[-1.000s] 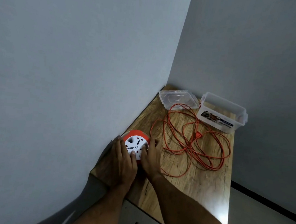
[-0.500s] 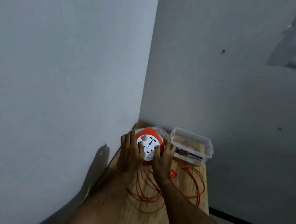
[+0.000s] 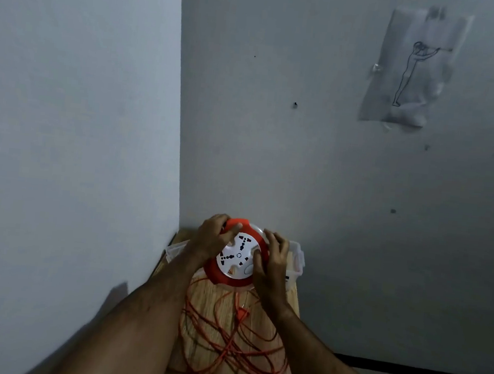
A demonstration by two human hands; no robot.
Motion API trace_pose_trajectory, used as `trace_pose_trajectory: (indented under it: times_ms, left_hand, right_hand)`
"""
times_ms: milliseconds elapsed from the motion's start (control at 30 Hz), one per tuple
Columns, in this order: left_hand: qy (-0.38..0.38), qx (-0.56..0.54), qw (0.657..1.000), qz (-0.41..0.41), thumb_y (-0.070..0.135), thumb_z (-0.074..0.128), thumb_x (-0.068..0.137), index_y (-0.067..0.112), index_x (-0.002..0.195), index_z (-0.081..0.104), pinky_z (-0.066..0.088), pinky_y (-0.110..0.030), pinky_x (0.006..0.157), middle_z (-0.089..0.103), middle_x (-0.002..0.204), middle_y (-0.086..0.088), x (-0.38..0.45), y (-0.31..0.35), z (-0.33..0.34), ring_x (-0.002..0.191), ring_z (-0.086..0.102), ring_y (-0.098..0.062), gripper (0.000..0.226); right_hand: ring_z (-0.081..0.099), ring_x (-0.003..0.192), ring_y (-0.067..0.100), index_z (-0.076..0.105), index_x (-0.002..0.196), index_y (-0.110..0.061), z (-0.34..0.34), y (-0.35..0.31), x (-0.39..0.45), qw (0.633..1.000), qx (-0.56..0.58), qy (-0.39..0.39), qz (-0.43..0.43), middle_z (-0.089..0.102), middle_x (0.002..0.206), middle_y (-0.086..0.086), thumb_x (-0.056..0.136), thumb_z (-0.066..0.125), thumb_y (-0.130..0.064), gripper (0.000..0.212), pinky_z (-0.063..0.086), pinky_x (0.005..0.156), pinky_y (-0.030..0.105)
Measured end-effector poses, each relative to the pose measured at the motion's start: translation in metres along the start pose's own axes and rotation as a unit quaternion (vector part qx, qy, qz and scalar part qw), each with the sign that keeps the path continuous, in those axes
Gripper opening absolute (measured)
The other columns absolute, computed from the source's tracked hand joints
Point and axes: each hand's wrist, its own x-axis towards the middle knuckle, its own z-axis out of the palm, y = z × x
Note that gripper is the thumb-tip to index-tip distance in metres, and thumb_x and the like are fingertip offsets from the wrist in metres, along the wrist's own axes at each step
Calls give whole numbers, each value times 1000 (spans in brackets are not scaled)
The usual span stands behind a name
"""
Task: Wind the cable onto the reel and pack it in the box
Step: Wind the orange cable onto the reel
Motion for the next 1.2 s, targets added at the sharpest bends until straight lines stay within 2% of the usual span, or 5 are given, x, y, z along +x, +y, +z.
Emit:
trace_pose_trajectory:
  times_ms: [367, 633, 733, 833, 1200]
  left_hand:
    - [-56, 32, 998, -16, 55, 60, 96, 13, 102, 68, 59, -33, 75, 73, 92, -4, 20, 5, 23, 81, 71, -17, 43]
    - [-40, 5, 998, -37, 58, 62, 94, 15, 89, 74, 54, -24, 63, 73, 76, 2, 23, -12, 18, 65, 70, -12, 45]
    - [-40, -22, 998, -37, 57, 64, 93, 12, 87, 76, 55, -27, 62, 74, 75, -1, 31, -15, 14, 62, 70, -13, 47]
    - [-41, -34, 998, -31, 57, 64, 93, 12, 81, 75, 49, -25, 60, 71, 69, -1, 38, -19, 8, 60, 66, -14, 48]
    - [-71, -79, 992, -68, 69, 67, 81, 15, 78, 77, 59, -40, 69, 74, 72, -4, 25, -77, 18, 69, 71, -20, 55]
  right_hand:
    - [48, 122, 4, 49, 141, -20, -13, 32, 9, 999, 14, -45, 12, 41, 134, -6, 97, 55, -17, 44, 53, 93, 24]
    - [40, 118, -16, 49, 142, -17, -4, 28, 15, 996, -42, -73, -28, 43, 135, -1, 98, 59, -11, 45, 42, 87, 1]
    - [44, 121, 3, 49, 141, -15, 3, 22, 19, 991, -96, -61, -66, 46, 138, 7, 99, 57, -14, 43, 51, 96, 23]
    - [48, 124, 23, 51, 140, -17, 8, 12, 21, 973, -184, -60, -125, 47, 138, 9, 95, 58, -18, 45, 49, 96, 46]
    - [47, 129, 32, 49, 141, -28, 31, -10, -14, 861, -402, -231, -209, 39, 149, 19, 73, 73, -34, 72, 45, 86, 45]
